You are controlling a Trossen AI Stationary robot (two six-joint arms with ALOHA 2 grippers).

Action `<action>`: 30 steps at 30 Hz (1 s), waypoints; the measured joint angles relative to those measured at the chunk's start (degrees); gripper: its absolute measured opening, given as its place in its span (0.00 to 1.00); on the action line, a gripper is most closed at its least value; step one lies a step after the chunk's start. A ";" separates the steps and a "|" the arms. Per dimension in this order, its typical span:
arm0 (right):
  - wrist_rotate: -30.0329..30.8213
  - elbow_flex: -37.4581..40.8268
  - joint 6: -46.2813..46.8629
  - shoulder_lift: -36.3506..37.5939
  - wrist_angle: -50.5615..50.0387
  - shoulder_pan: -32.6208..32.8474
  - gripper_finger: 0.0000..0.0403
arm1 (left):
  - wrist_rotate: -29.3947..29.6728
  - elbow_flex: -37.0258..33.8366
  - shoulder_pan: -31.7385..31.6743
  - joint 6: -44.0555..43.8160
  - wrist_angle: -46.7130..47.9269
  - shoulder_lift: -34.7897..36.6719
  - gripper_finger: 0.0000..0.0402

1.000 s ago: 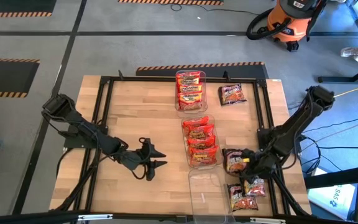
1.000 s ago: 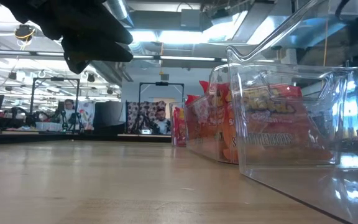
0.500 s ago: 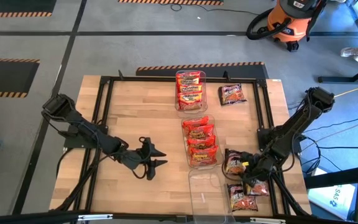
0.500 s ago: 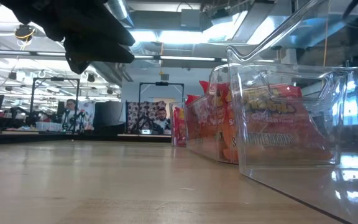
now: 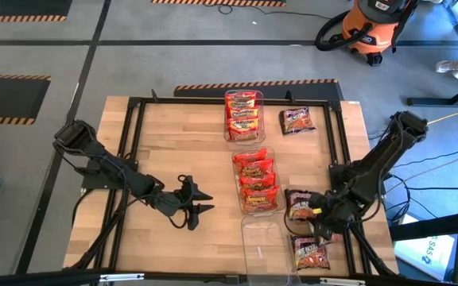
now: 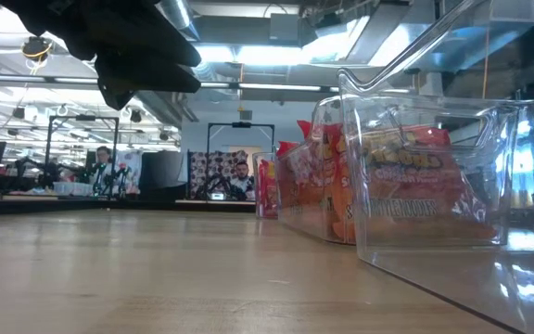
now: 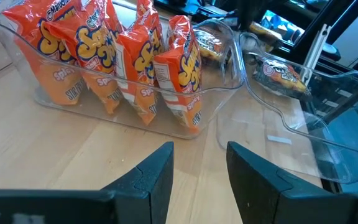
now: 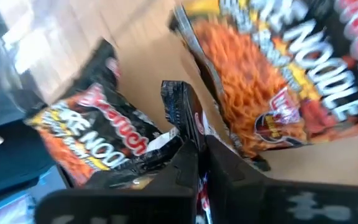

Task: Sort Maruchan noodles
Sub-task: Put the black noddle pack into the bottom transparent bin

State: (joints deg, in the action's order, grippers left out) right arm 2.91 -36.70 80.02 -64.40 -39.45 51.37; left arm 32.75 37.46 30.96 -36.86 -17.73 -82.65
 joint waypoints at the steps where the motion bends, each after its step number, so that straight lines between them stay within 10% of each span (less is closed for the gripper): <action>1: 0.77 -1.77 -0.76 0.00 -2.12 0.00 0.00 | 0.00 0.00 0.00 0.00 -0.02 0.00 0.35; 17: 20.50 -21.60 -10.38 0.02 -17.74 0.00 0.00 | 1.35 -0.01 -1.76 -0.75 -2.63 0.02 0.35; 30: 34.93 -23.24 -35.20 -1.54 -0.19 -6.22 0.00 | -0.60 0.01 -4.77 4.89 -12.18 0.04 0.57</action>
State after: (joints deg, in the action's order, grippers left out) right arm 37.83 -59.94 44.82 -65.94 -39.64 45.16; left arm 32.15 37.47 26.19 -31.97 -29.91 -82.61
